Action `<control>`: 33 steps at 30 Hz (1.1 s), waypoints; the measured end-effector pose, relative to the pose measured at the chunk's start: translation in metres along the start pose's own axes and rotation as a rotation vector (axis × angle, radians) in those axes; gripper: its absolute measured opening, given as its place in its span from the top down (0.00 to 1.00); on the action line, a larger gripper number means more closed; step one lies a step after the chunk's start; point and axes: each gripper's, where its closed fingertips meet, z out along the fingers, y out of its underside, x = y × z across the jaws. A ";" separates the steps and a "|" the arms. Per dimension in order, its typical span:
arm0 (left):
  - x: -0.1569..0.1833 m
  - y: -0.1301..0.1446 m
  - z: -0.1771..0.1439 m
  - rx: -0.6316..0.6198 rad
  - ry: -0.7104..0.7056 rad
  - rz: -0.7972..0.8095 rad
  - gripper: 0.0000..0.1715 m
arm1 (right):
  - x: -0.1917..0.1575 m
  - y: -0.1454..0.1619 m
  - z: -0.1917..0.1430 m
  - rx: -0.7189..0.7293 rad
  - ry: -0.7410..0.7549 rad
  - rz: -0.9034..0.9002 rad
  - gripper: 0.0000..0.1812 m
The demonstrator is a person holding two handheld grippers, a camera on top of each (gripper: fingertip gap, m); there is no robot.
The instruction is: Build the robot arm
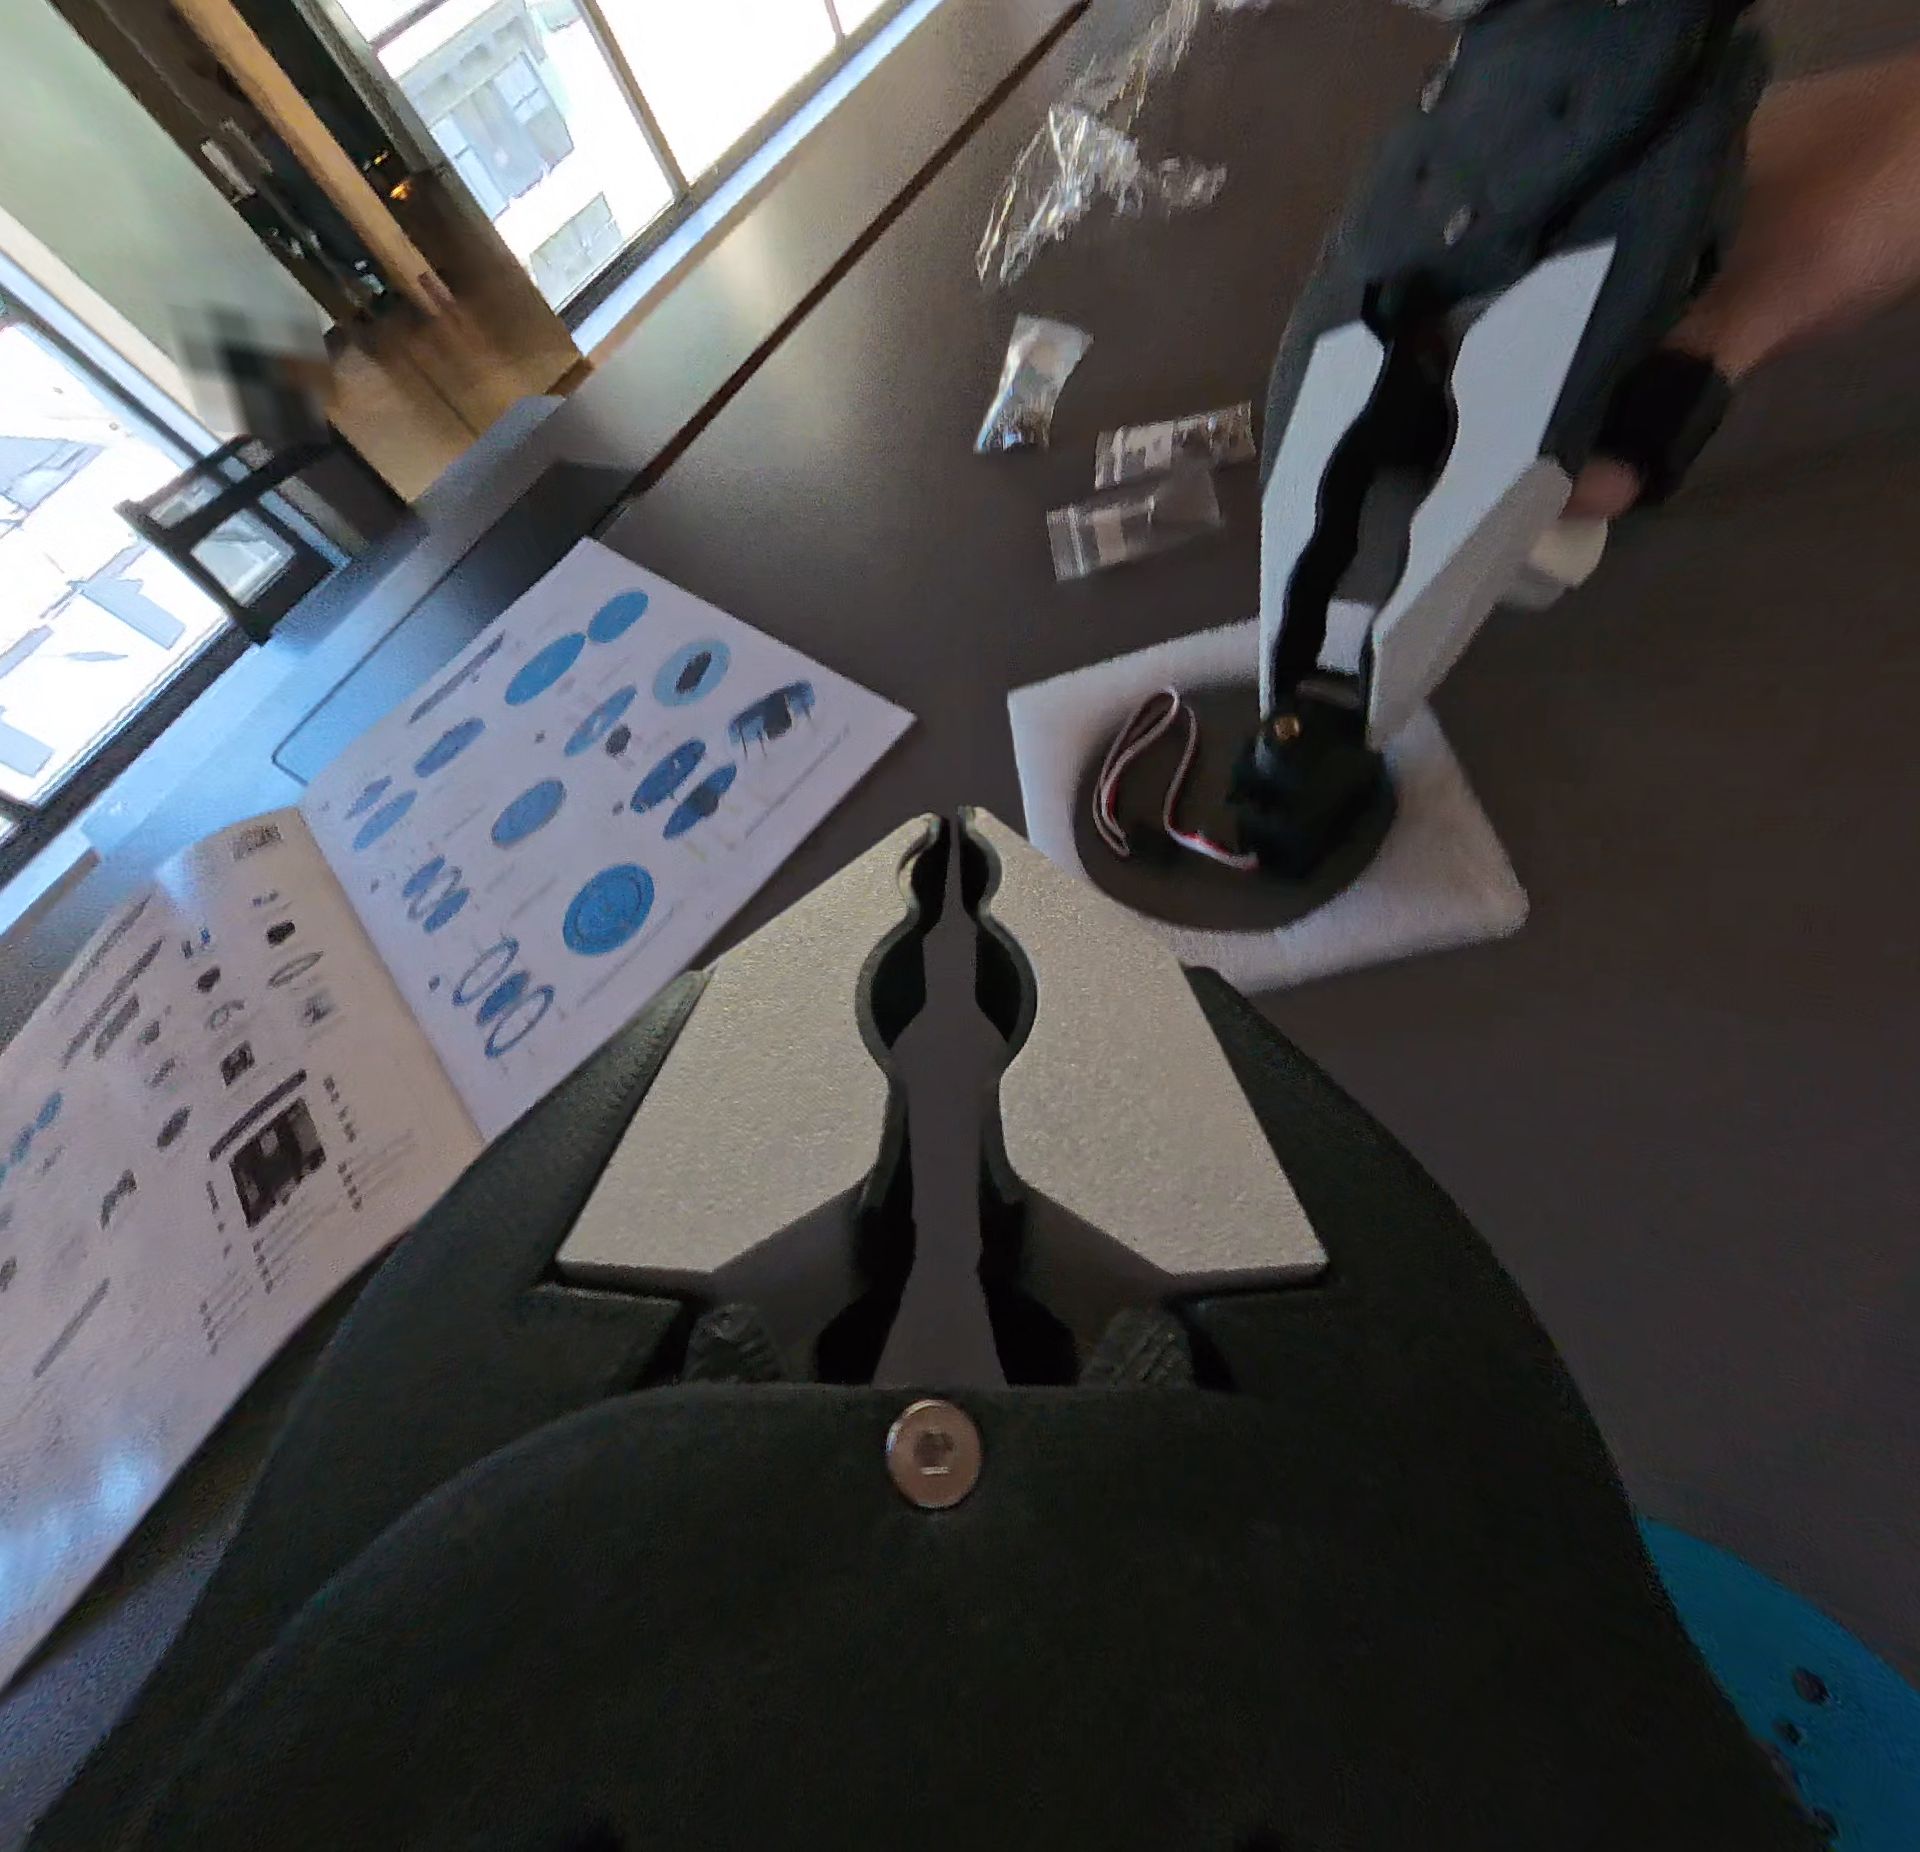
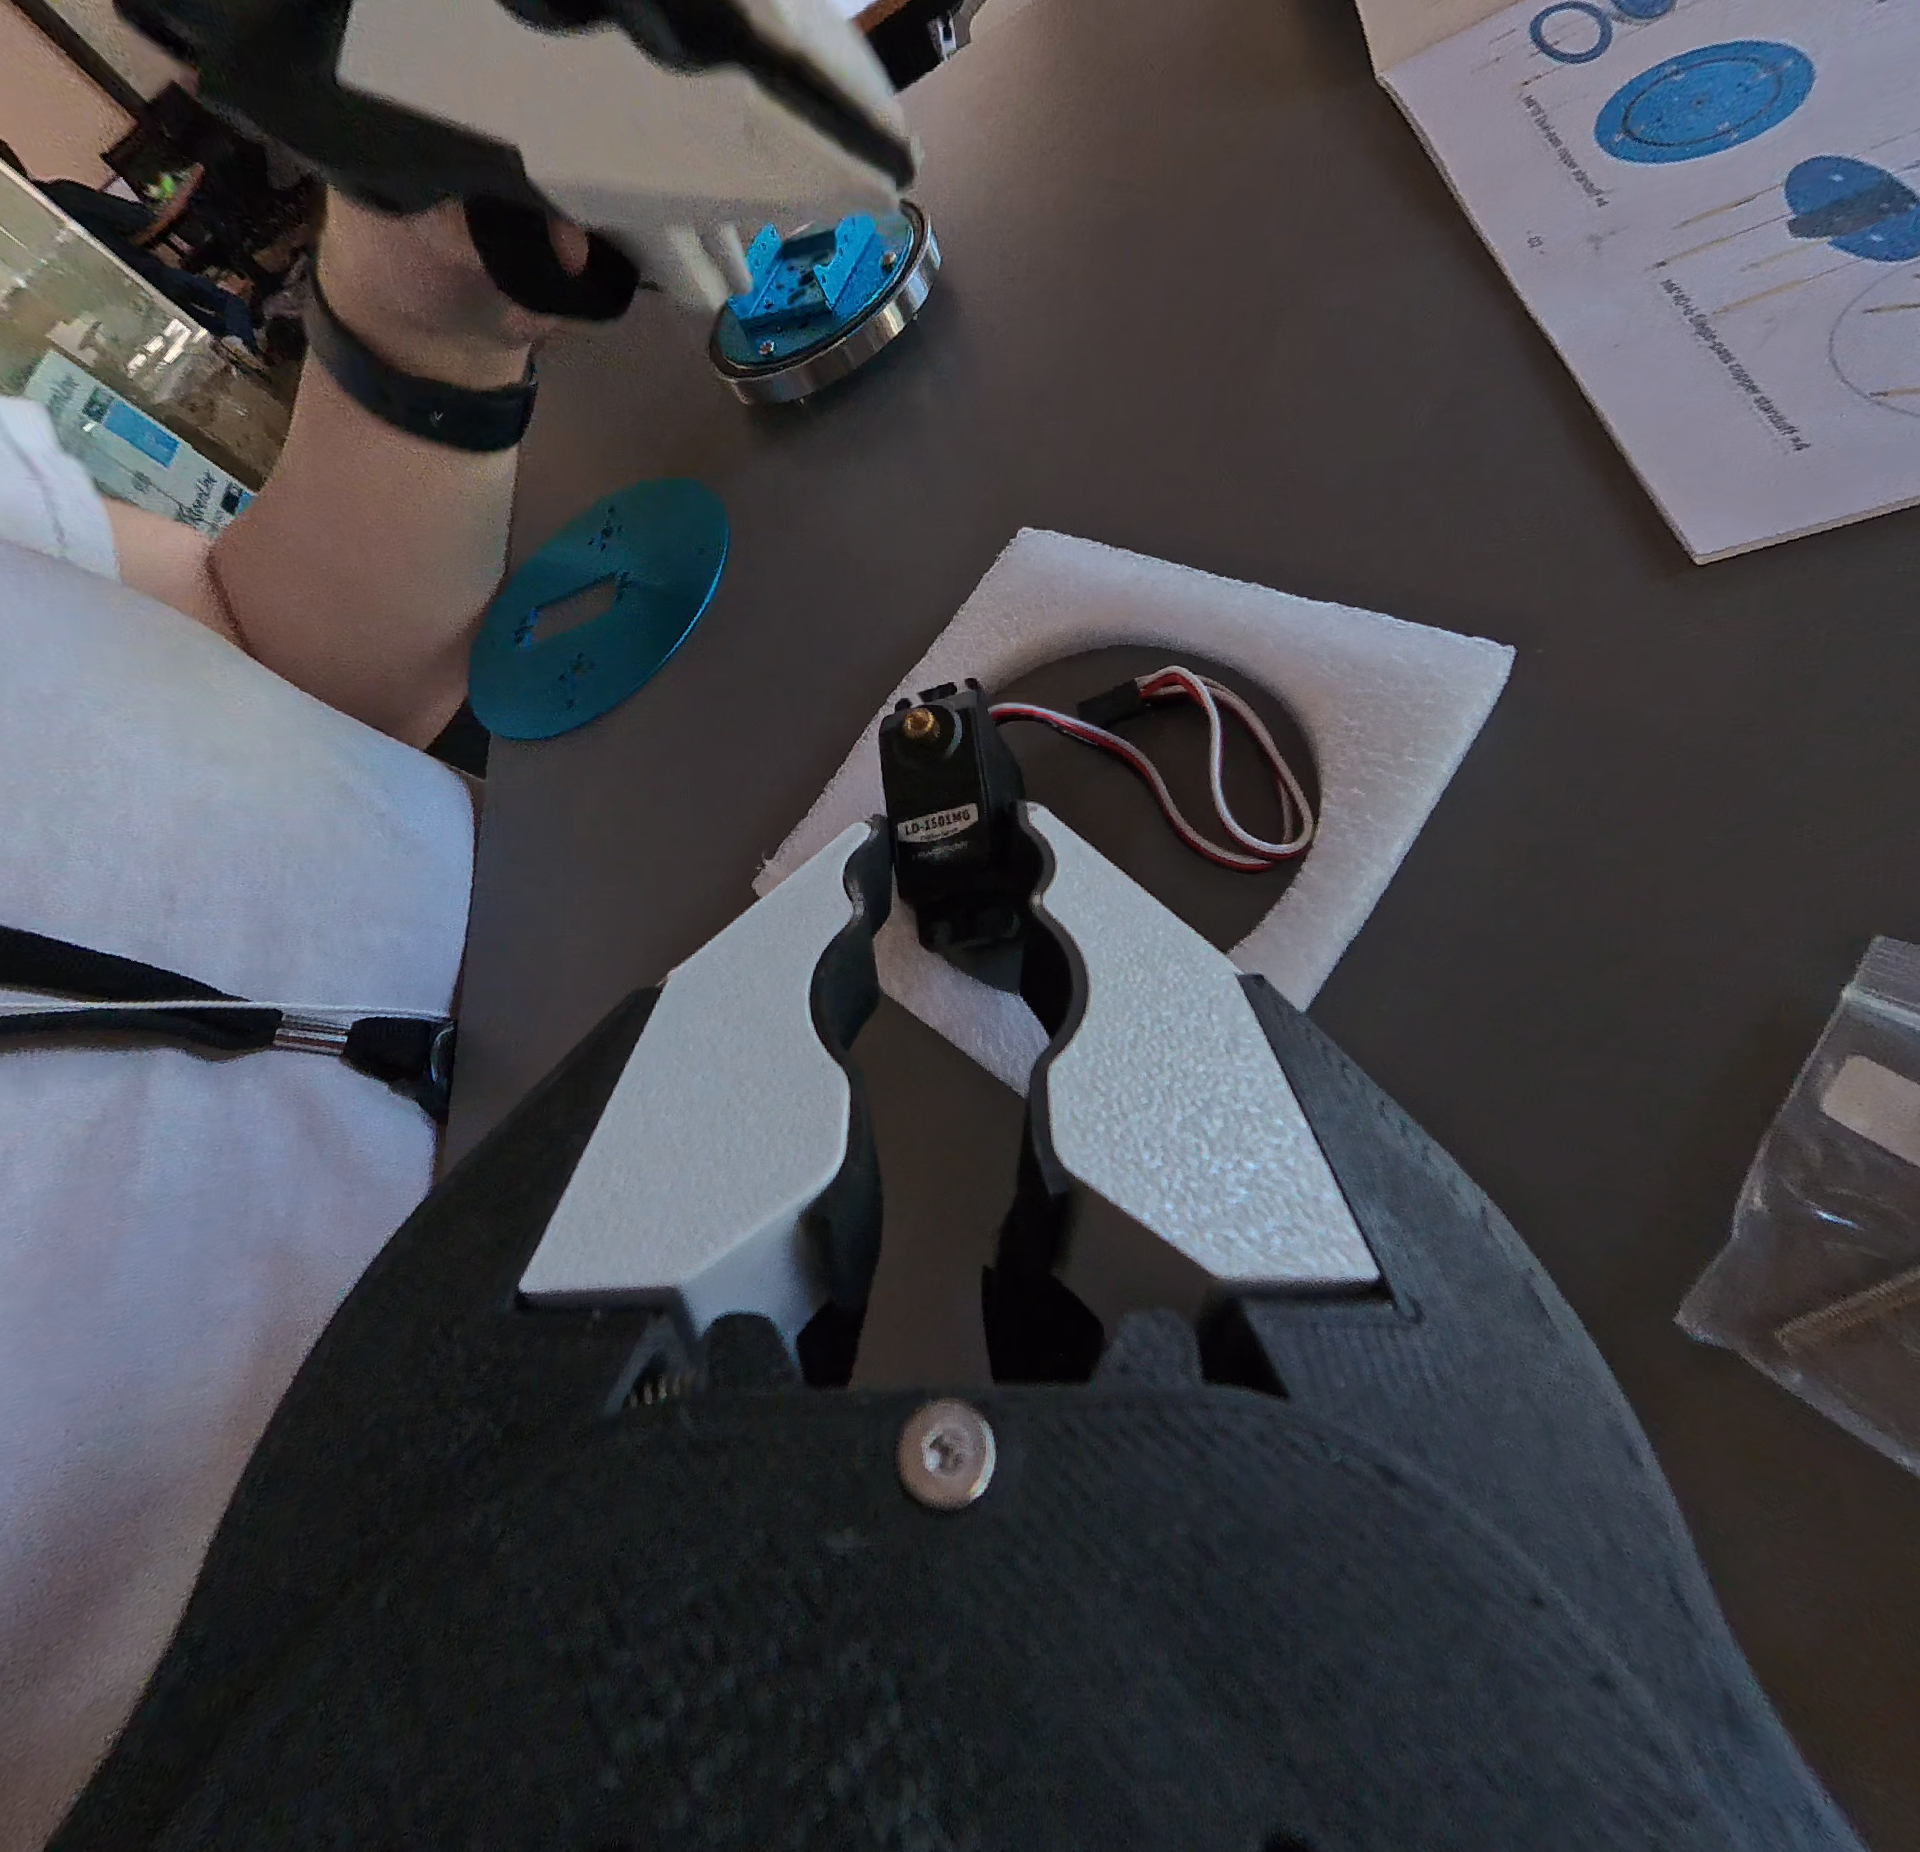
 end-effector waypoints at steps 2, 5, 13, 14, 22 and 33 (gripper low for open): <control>-0.013 -0.006 0.003 -0.001 -0.023 0.035 0.98 | -0.001 0.001 0.001 0.005 -0.022 0.015 0.88; -0.008 0.013 -0.020 -0.112 0.031 -0.027 0.85 | -0.001 0.001 0.000 0.012 -0.028 0.015 0.88; 0.123 0.106 -0.126 -0.344 0.238 -0.087 0.76 | -0.005 0.004 0.000 0.006 -0.031 0.015 0.88; 0.132 0.117 -0.130 -0.393 0.222 -0.037 0.73 | -0.006 0.005 0.000 -0.005 -0.016 0.000 0.88; 0.137 0.137 -0.134 -0.396 0.001 0.314 0.77 | -0.015 0.008 0.002 -0.030 0.019 -0.083 0.88; 0.130 0.104 -0.191 -0.347 0.047 0.374 0.94 | -0.015 0.008 0.003 -0.015 0.042 -0.100 0.88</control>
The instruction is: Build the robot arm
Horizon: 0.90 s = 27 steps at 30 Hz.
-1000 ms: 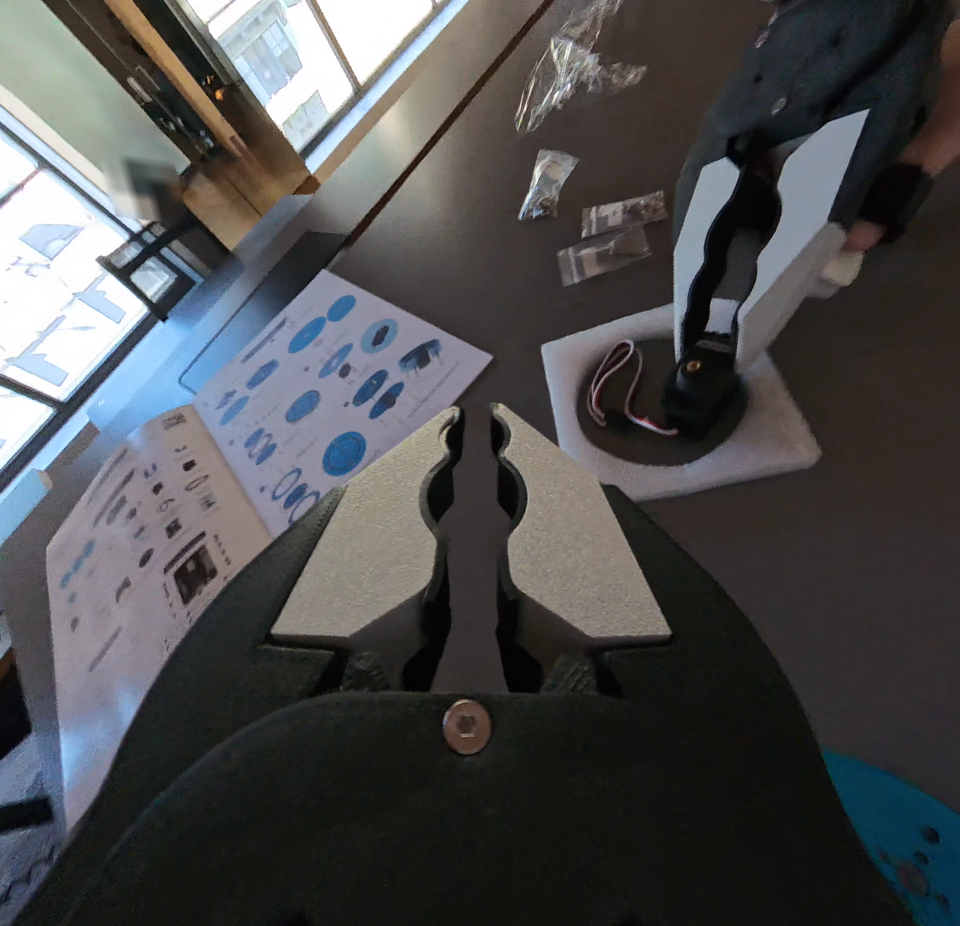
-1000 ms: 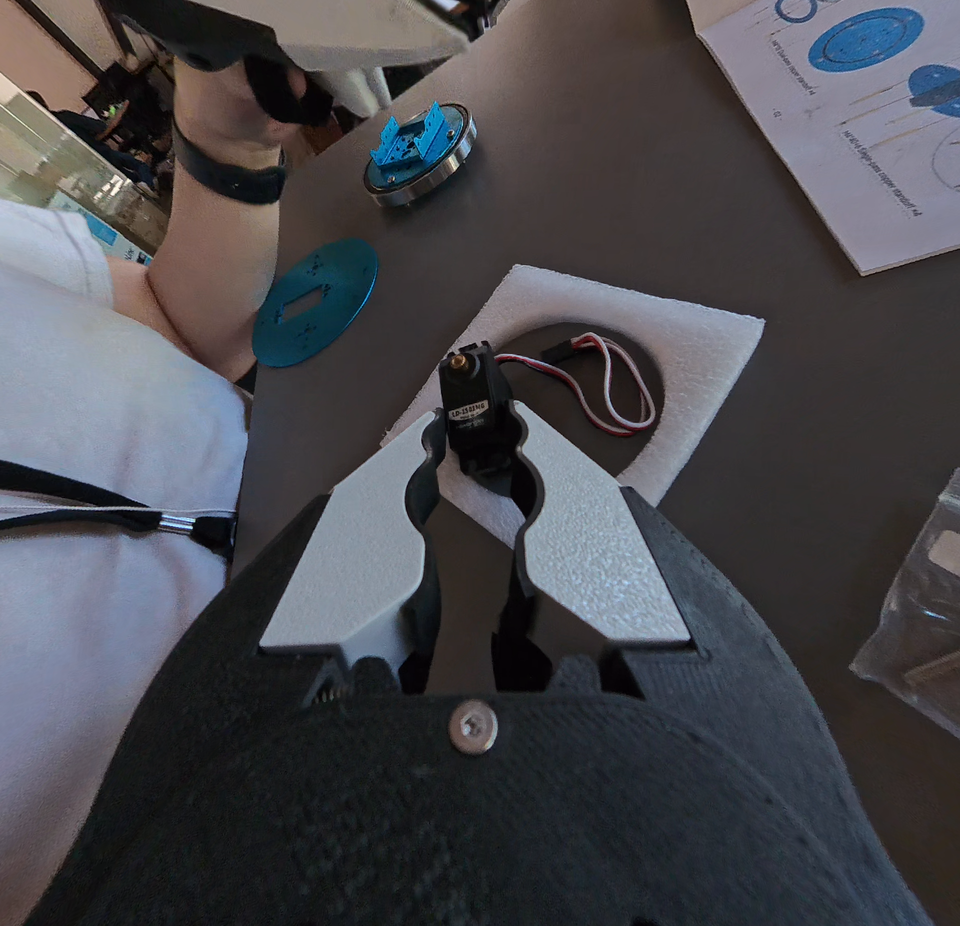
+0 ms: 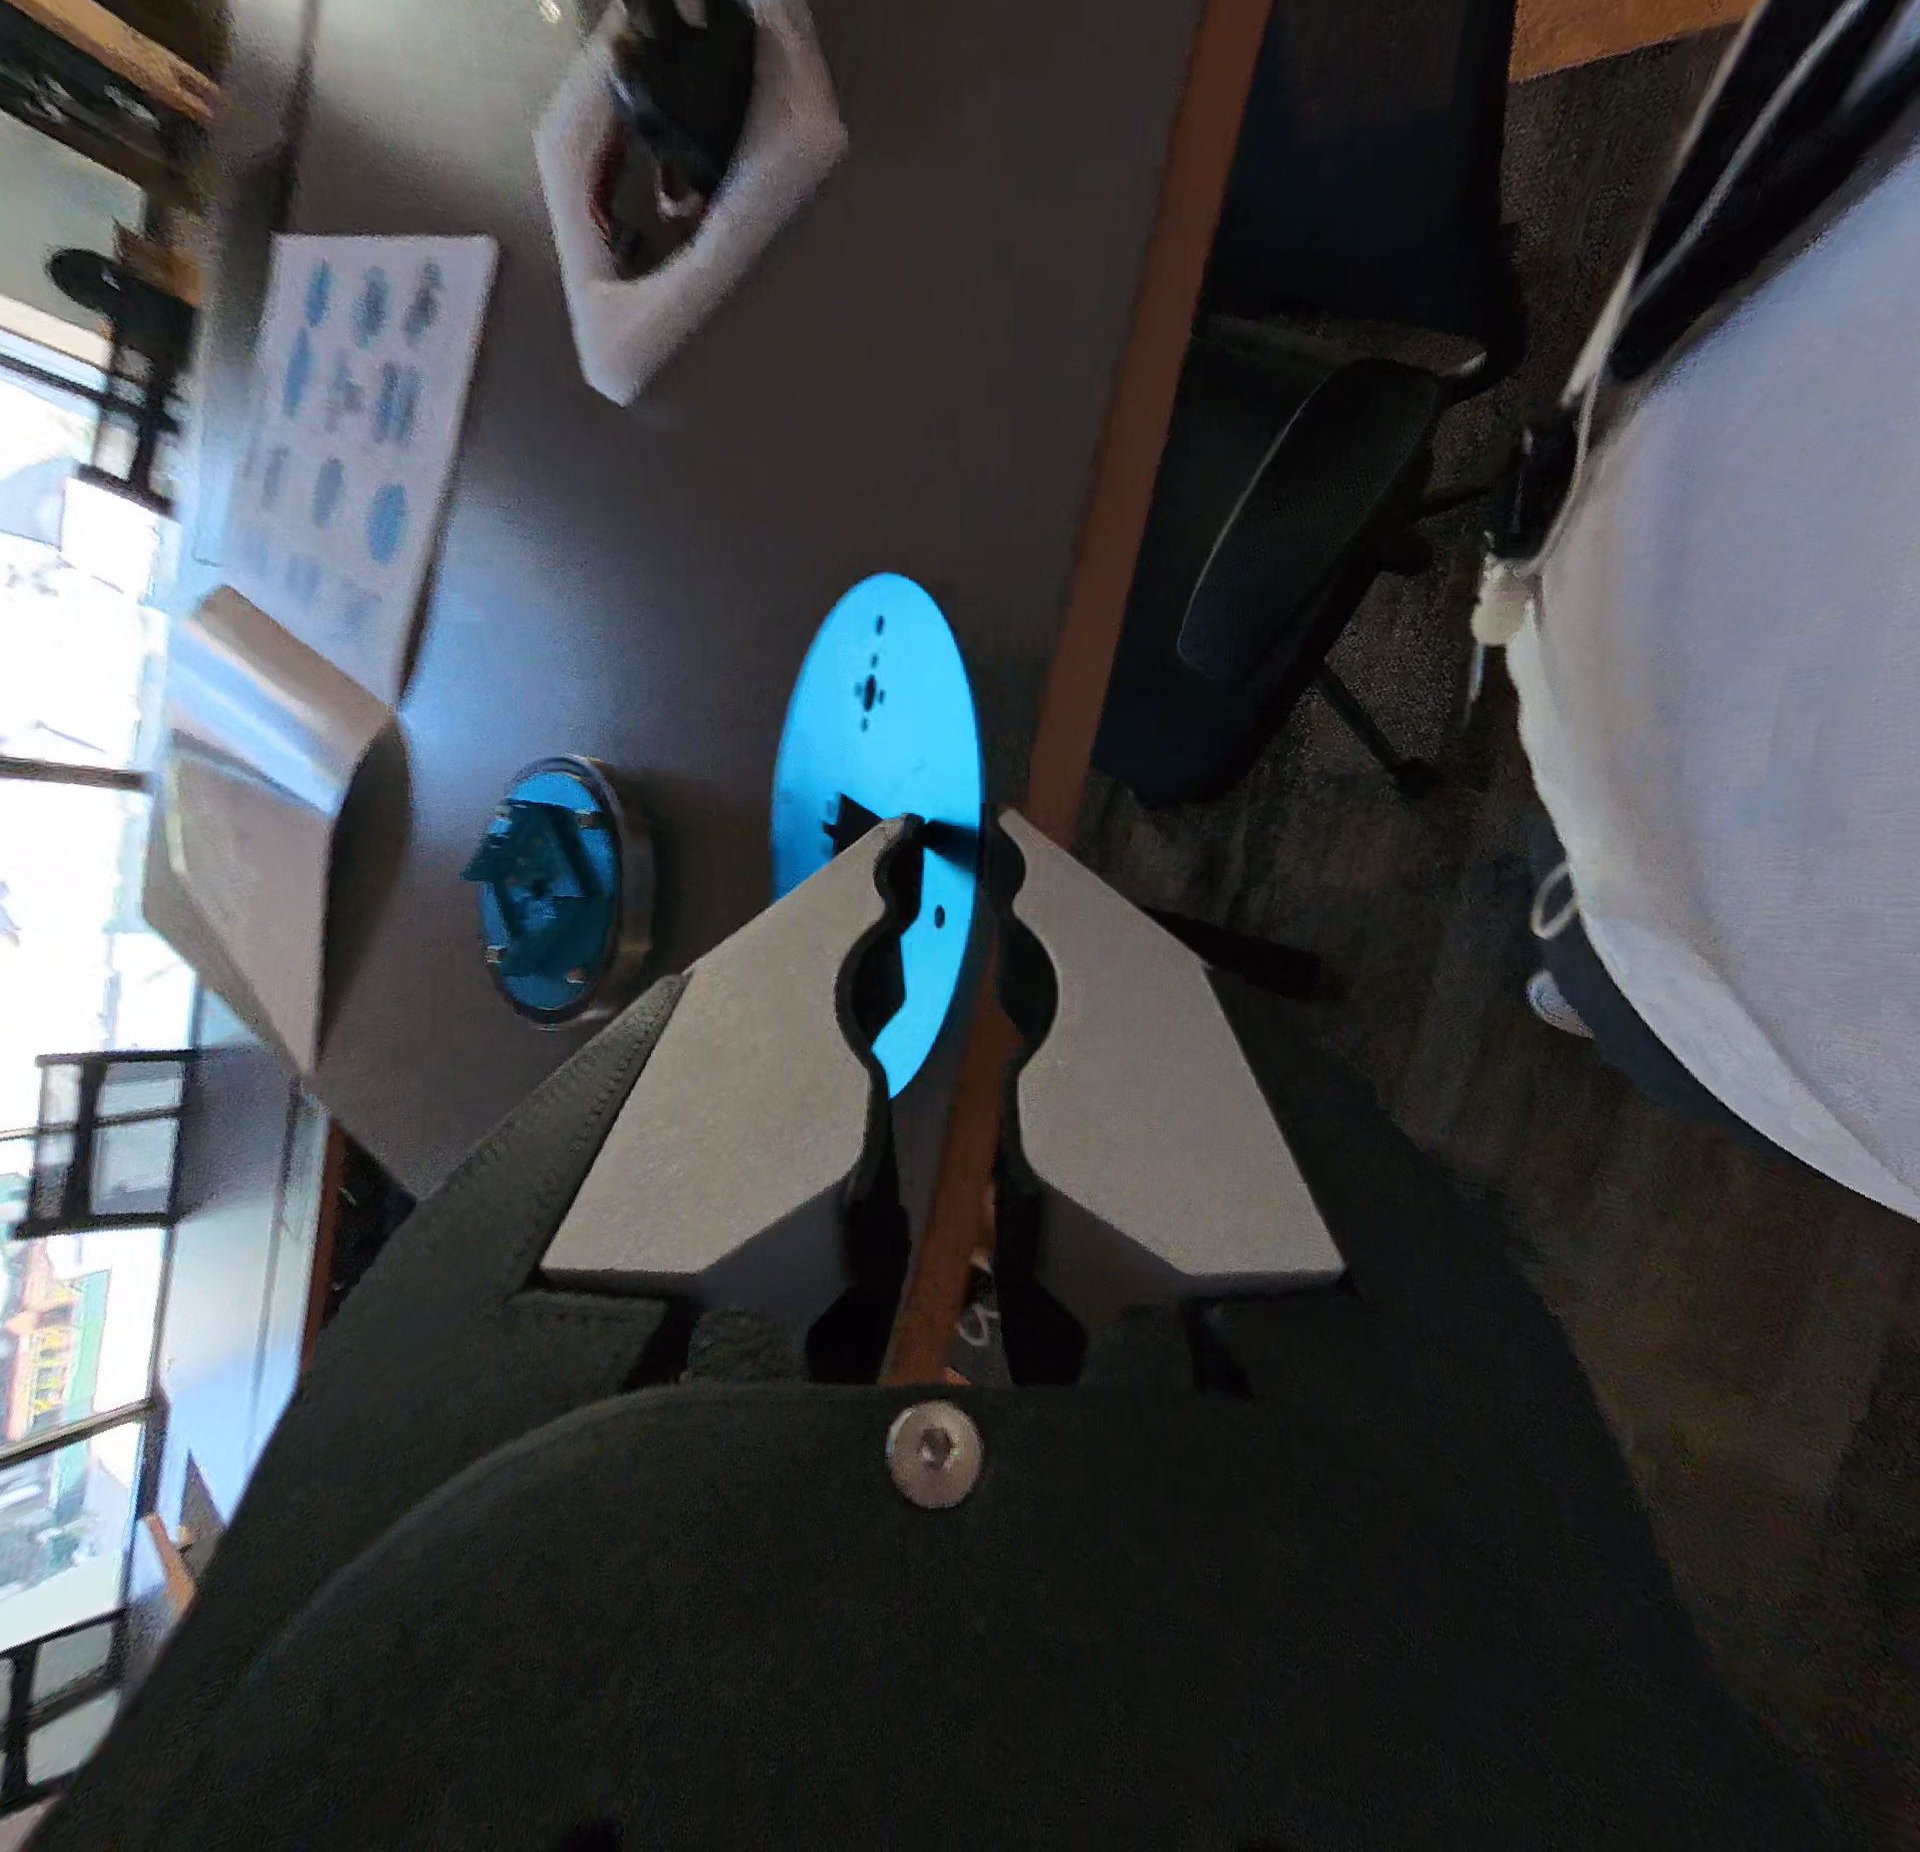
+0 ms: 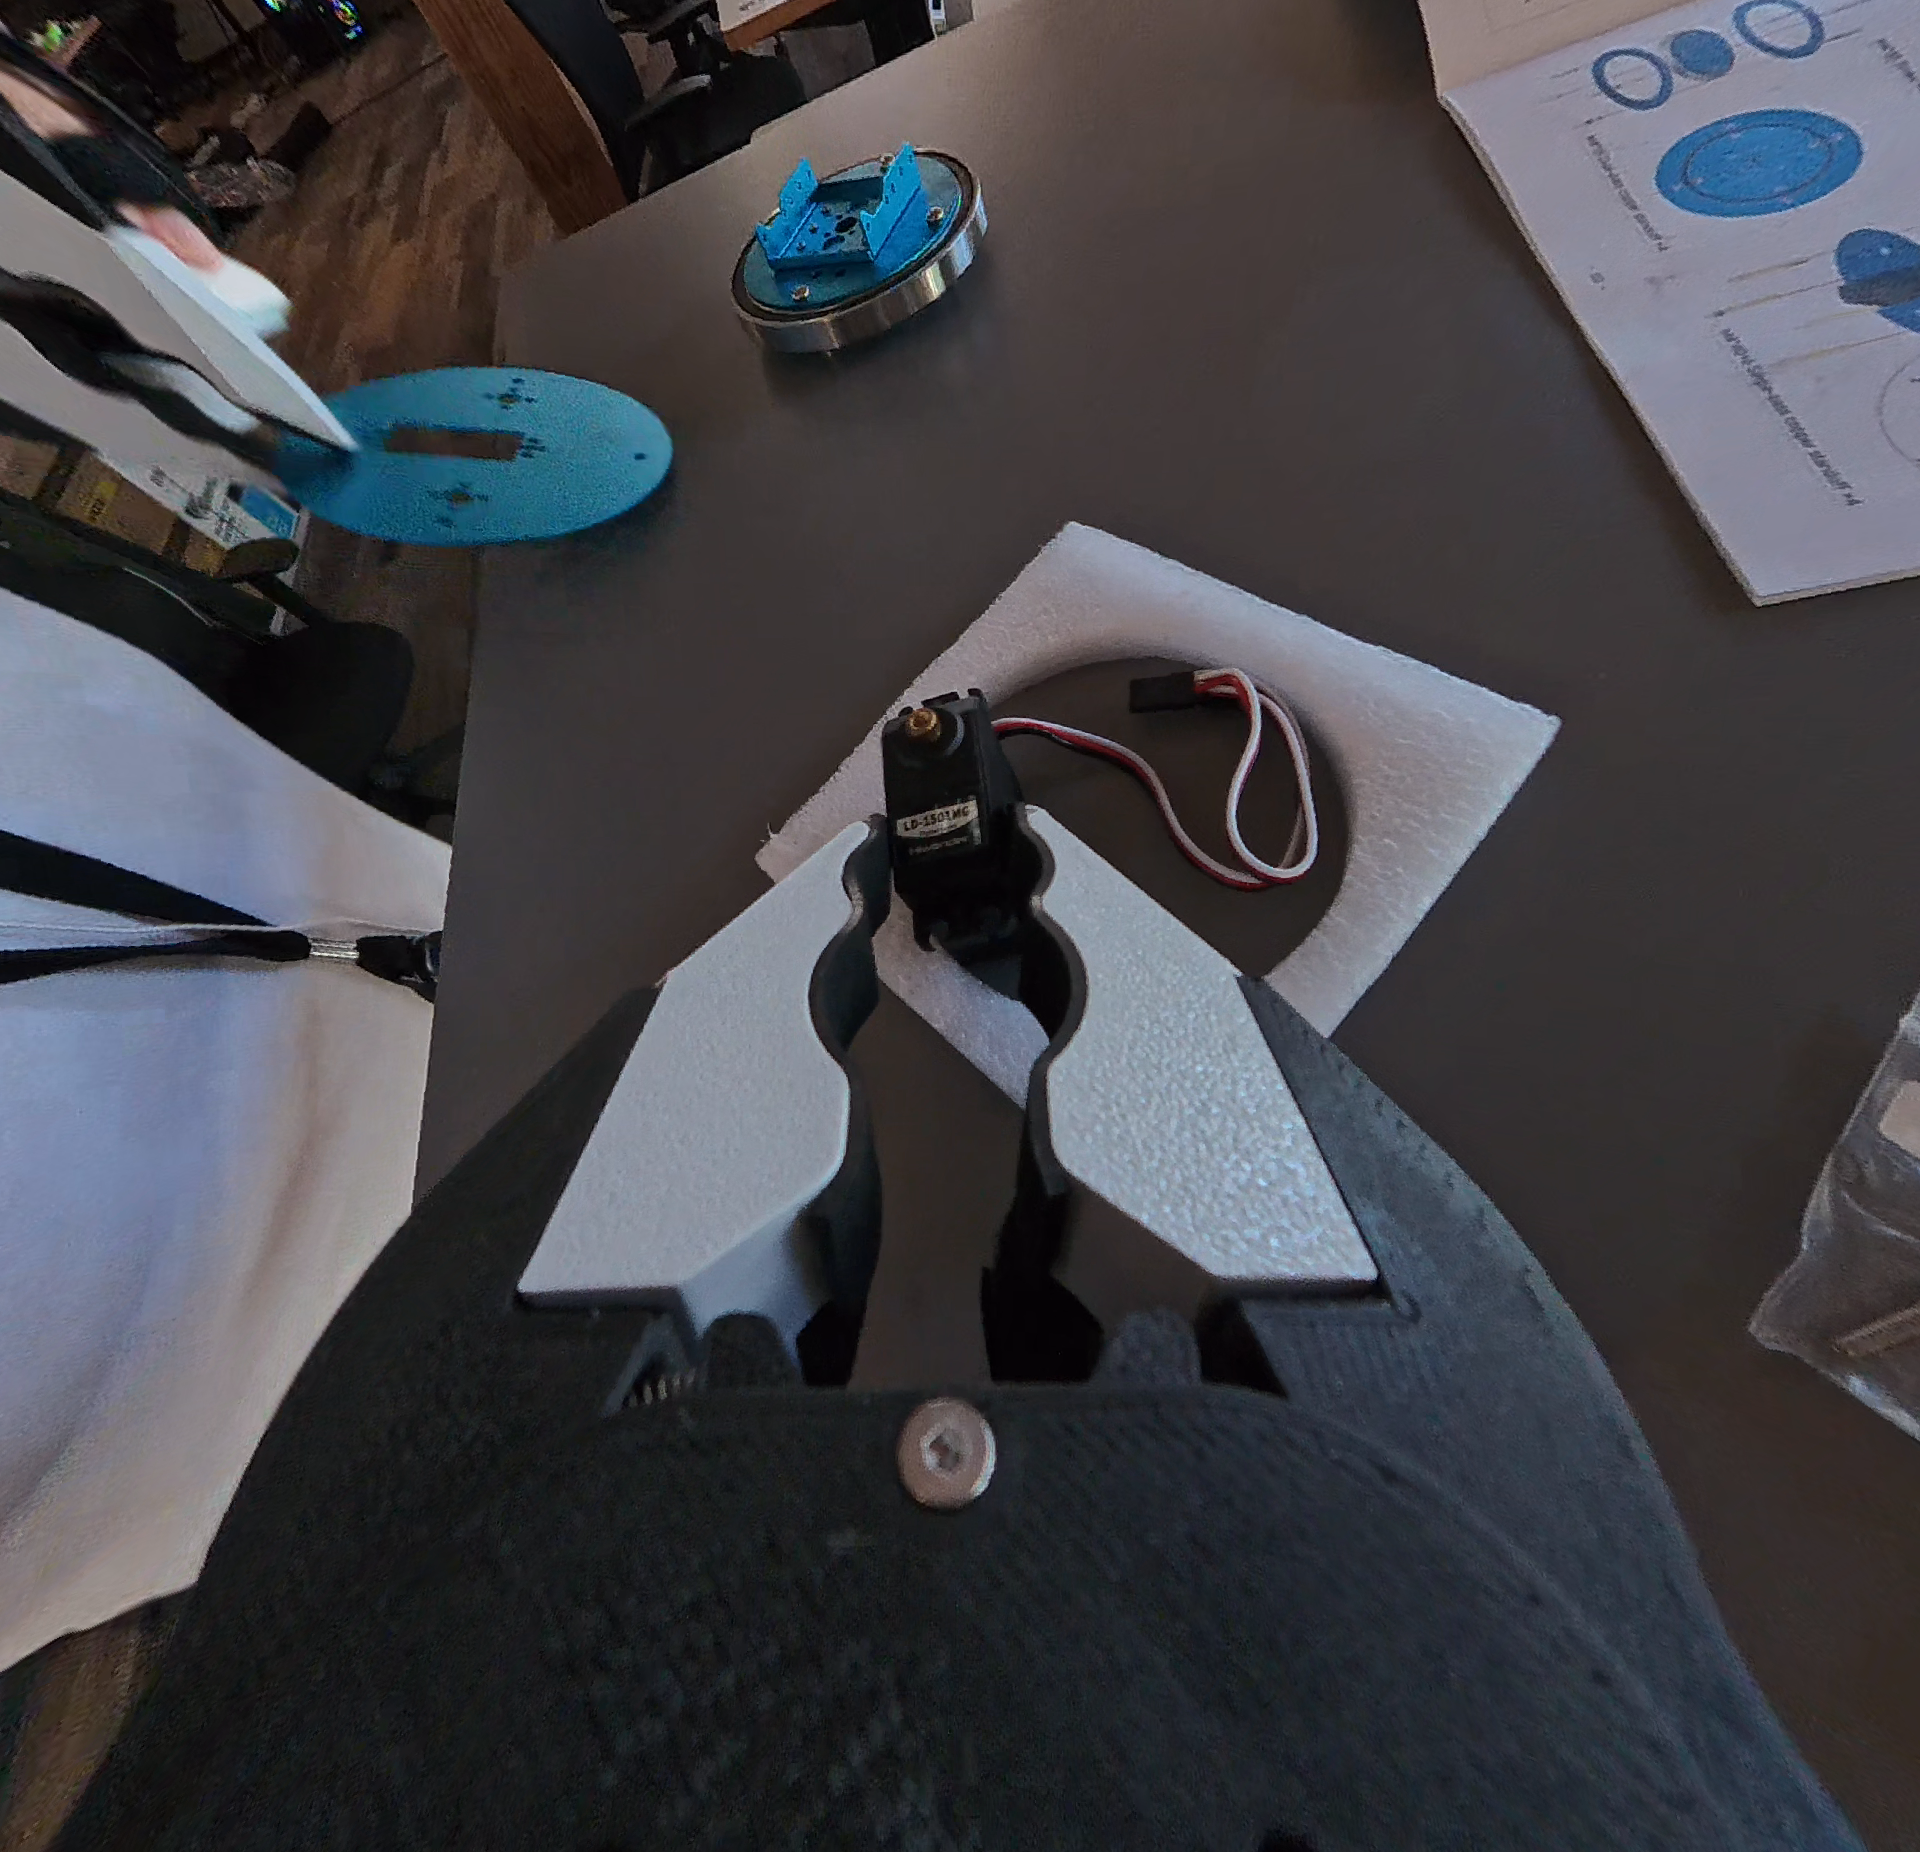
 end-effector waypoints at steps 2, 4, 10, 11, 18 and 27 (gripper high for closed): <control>-0.017 -0.012 -0.015 0.070 -0.035 0.032 0.98 | 0.000 0.000 0.000 -0.003 0.004 0.008 0.88; -0.035 -0.023 -0.021 0.124 -0.060 0.061 1.00 | 0.000 -0.001 0.001 -0.005 0.008 0.007 0.88; -0.102 -0.079 -0.006 0.286 -0.101 0.075 1.00 | 0.000 0.000 0.001 0.006 -0.002 -0.004 0.88; -0.112 -0.097 -0.003 0.358 -0.087 0.058 1.00 | 0.000 0.000 0.001 0.004 -0.004 -0.004 0.88; -0.139 -0.173 0.057 0.703 -0.095 0.068 1.00 | 0.002 -0.001 0.001 0.019 -0.119 0.061 0.88; -0.116 -0.181 0.108 0.739 -0.083 0.208 1.00 | 0.000 -0.002 -0.001 0.009 -0.176 0.055 0.88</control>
